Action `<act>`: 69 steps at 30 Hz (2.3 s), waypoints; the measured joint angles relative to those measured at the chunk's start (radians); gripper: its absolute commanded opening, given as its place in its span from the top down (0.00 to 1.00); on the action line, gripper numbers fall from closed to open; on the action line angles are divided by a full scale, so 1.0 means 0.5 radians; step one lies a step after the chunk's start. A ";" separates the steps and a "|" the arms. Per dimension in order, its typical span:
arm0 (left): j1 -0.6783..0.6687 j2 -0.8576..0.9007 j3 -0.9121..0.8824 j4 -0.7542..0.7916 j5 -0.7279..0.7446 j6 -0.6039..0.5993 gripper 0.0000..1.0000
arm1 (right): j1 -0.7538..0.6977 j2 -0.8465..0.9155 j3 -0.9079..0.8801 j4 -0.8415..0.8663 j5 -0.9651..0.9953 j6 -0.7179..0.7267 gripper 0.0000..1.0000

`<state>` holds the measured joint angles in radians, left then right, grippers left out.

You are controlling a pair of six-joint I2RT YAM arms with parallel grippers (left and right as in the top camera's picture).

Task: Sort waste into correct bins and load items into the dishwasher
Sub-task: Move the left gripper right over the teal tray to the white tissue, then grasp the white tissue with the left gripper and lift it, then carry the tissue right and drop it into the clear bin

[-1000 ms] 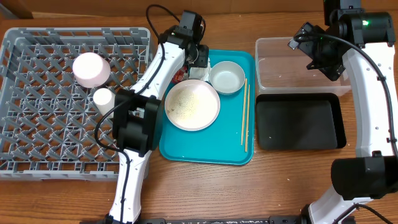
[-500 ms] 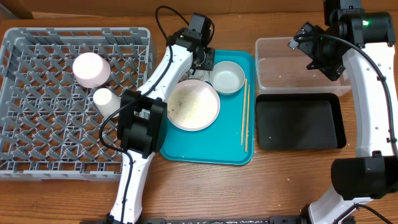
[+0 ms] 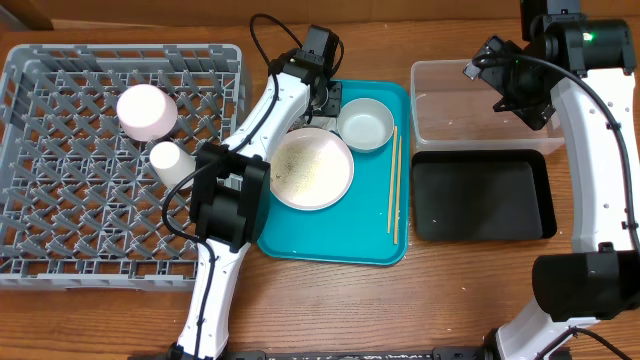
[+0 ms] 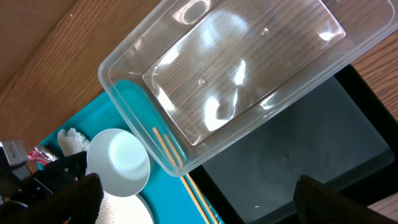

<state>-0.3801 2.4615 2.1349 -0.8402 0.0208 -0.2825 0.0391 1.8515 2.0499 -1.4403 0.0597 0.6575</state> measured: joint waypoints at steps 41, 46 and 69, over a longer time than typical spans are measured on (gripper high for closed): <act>0.000 -0.398 0.057 -0.080 0.192 -0.053 0.96 | 0.000 0.000 0.000 0.000 -0.001 -0.001 0.00; 0.000 -0.610 0.057 -0.117 0.260 -0.089 0.96 | 0.000 0.000 0.000 0.000 -0.001 -0.001 0.00; -0.381 -0.280 0.074 0.885 0.684 -0.860 0.89 | 0.000 0.000 0.000 -0.001 -0.001 -0.001 0.00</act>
<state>-0.5705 2.3215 2.1719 -0.3977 0.3626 -0.7124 0.0391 1.8515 2.0499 -1.4406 0.0593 0.6571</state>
